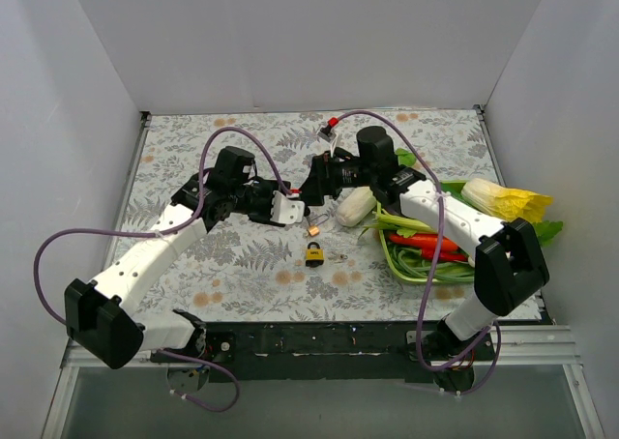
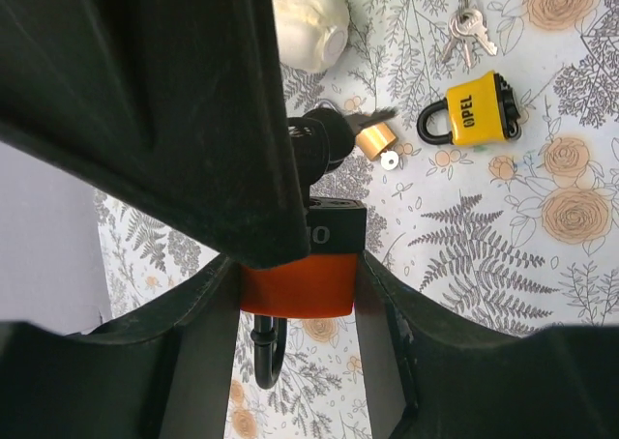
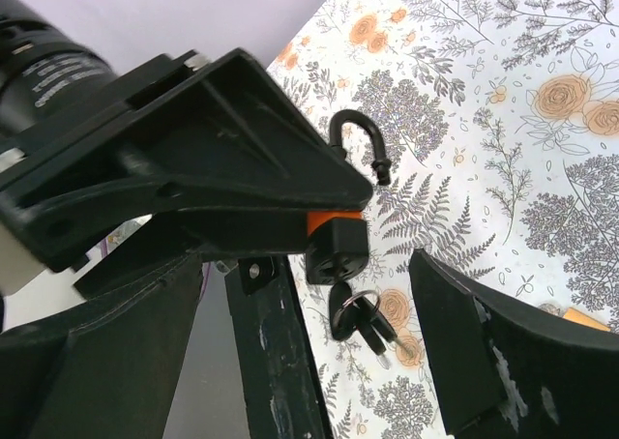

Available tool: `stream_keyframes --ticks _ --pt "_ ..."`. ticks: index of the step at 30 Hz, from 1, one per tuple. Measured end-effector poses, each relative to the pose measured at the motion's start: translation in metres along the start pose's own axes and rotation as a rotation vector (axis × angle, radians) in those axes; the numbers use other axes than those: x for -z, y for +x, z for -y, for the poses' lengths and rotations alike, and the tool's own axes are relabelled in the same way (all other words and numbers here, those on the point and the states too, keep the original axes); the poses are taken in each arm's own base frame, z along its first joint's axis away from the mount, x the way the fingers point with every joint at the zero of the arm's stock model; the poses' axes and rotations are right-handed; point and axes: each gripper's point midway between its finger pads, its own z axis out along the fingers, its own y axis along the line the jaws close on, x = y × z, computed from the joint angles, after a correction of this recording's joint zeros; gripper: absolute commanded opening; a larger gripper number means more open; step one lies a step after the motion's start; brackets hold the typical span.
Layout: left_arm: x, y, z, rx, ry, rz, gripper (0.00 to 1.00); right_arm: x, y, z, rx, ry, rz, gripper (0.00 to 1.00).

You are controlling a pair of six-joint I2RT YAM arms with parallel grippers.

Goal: Lock with the key
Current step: Pick up the lock from the center of the board.

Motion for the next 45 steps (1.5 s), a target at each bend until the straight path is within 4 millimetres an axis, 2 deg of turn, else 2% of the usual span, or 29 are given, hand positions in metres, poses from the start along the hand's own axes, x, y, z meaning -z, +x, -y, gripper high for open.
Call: stream_keyframes --ticks 4,5,11,19,22,23,24,25,26,28,29,30,32,37,42,43,45 --pt "0.002 -0.009 -0.002 0.003 -0.018 0.017 0.00 -0.003 0.001 0.003 -0.038 0.000 0.004 0.84" --pt "0.002 -0.010 -0.002 0.006 -0.020 0.020 0.00 -0.003 0.001 0.003 -0.048 -0.001 0.005 0.78" --pt "0.001 -0.016 -0.005 0.026 -0.036 0.036 0.00 -0.007 0.002 0.000 -0.072 -0.024 0.011 0.61" --pt "-0.001 -0.022 -0.008 0.041 -0.050 0.053 0.00 -0.009 0.014 0.001 -0.114 -0.040 -0.011 0.49" --pt "-0.001 -0.023 -0.011 0.042 -0.058 0.057 0.00 -0.009 0.015 0.003 -0.124 -0.038 -0.012 0.34" --pt "-0.001 -0.023 -0.010 0.045 -0.057 0.060 0.00 -0.009 0.015 0.004 -0.128 -0.032 -0.010 0.24" --pt "-0.001 -0.024 -0.010 0.045 -0.057 0.061 0.01 -0.009 0.016 0.005 -0.132 -0.031 -0.010 0.17" --pt "-0.002 -0.023 -0.010 0.045 -0.057 0.060 0.20 -0.009 0.016 0.006 -0.138 -0.029 -0.010 0.09" --pt "-0.002 -0.023 -0.010 0.046 -0.057 0.060 0.31 -0.009 0.016 0.007 -0.146 -0.028 -0.011 0.02" --pt "-0.002 -0.024 -0.010 0.053 -0.056 0.061 0.52 -0.009 0.016 0.007 -0.153 -0.032 -0.010 0.01" --pt "-0.002 -0.024 -0.010 0.056 -0.056 0.062 0.67 -0.009 0.016 0.006 -0.156 -0.033 -0.009 0.01" --pt "-0.001 -0.024 -0.010 0.062 -0.058 0.065 0.74 -0.009 0.016 0.006 -0.156 -0.035 -0.009 0.01" --pt "0.000 -0.028 -0.013 0.065 -0.070 0.078 0.98 -0.008 0.016 0.006 -0.157 -0.041 -0.013 0.01" --pt "0.014 -0.039 -0.012 0.133 -0.092 0.103 0.98 0.001 0.013 0.008 -0.173 -0.061 -0.017 0.01" --pt "0.037 -0.044 -0.011 0.284 -0.119 0.157 0.97 0.017 0.004 0.018 -0.176 -0.066 0.000 0.01" --pt "0.048 -0.034 -0.017 0.341 -0.151 0.157 0.96 0.020 0.002 0.018 -0.168 -0.069 0.003 0.01" --pt "0.065 -0.028 -0.025 0.446 -0.176 0.182 0.93 0.024 0.001 0.016 -0.148 -0.079 0.002 0.01"
